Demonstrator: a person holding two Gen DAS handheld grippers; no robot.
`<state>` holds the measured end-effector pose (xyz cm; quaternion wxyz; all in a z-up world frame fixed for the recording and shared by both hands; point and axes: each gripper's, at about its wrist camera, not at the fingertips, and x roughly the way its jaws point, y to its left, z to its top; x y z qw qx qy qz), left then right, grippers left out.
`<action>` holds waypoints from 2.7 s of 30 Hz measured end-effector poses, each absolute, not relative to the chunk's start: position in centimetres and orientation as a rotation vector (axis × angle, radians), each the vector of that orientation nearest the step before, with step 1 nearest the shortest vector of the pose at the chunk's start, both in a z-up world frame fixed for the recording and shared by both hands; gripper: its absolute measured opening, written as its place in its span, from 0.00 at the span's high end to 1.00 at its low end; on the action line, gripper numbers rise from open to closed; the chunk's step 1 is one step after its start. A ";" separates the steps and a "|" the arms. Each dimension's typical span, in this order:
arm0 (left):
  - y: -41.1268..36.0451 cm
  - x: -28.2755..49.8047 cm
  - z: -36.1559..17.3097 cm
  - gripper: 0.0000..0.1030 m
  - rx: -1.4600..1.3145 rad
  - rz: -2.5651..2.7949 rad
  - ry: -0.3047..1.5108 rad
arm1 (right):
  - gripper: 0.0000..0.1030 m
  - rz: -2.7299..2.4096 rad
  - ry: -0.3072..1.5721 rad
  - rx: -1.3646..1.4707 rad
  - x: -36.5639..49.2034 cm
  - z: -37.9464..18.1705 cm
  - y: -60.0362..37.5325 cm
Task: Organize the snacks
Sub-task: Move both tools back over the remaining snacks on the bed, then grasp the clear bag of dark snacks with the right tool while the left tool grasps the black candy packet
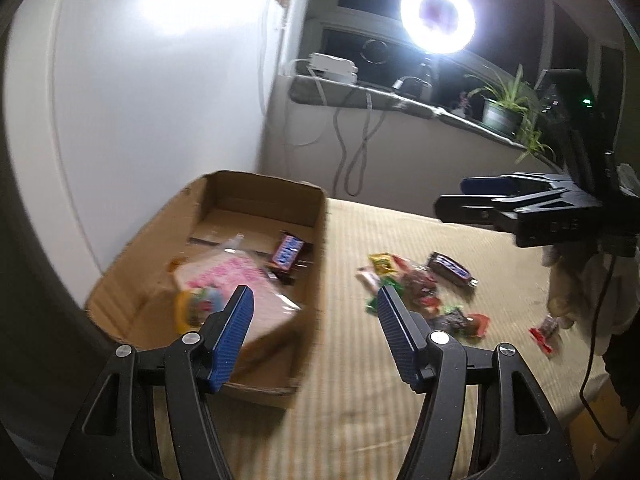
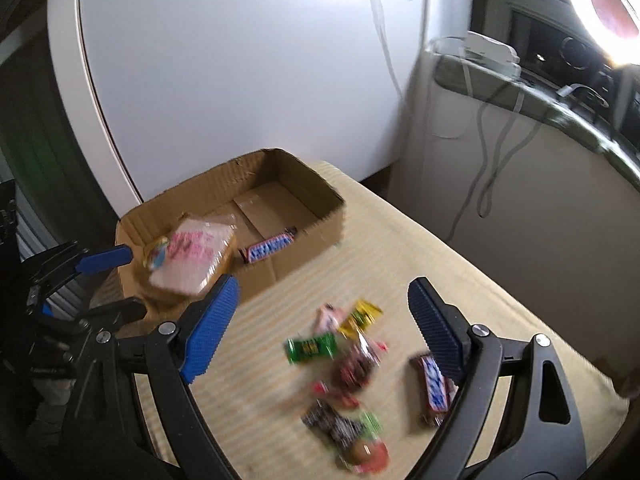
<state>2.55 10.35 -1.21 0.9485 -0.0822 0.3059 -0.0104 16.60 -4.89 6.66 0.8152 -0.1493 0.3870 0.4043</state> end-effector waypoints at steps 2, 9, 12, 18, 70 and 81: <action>9.3 2.8 -1.2 0.38 -0.160 -0.044 0.628 | 0.14 0.841 0.826 -0.311 16.0 6.9 -6.8; 5.5 3.6 -1.9 0.39 -0.144 -0.136 0.653 | 0.14 0.750 0.820 -0.311 13.9 7.5 -13.8; 3.8 4.0 -2.5 0.41 -0.135 -0.178 0.676 | 0.14 0.702 0.835 -0.298 13.5 7.2 -16.8; 1.4 5.3 -4.1 0.49 -0.124 -0.264 0.736 | 0.14 0.609 0.898 -0.232 12.7 5.4 -22.7; -5.3 11.2 -8.0 0.64 0.104 -0.476 0.925 | 0.32 0.433 1.123 -0.203 11.0 -3.4 -27.1; -3.7 10.2 -7.9 0.83 0.023 -0.431 0.900 | 0.53 0.426 1.106 -0.198 11.5 -3.2 -27.1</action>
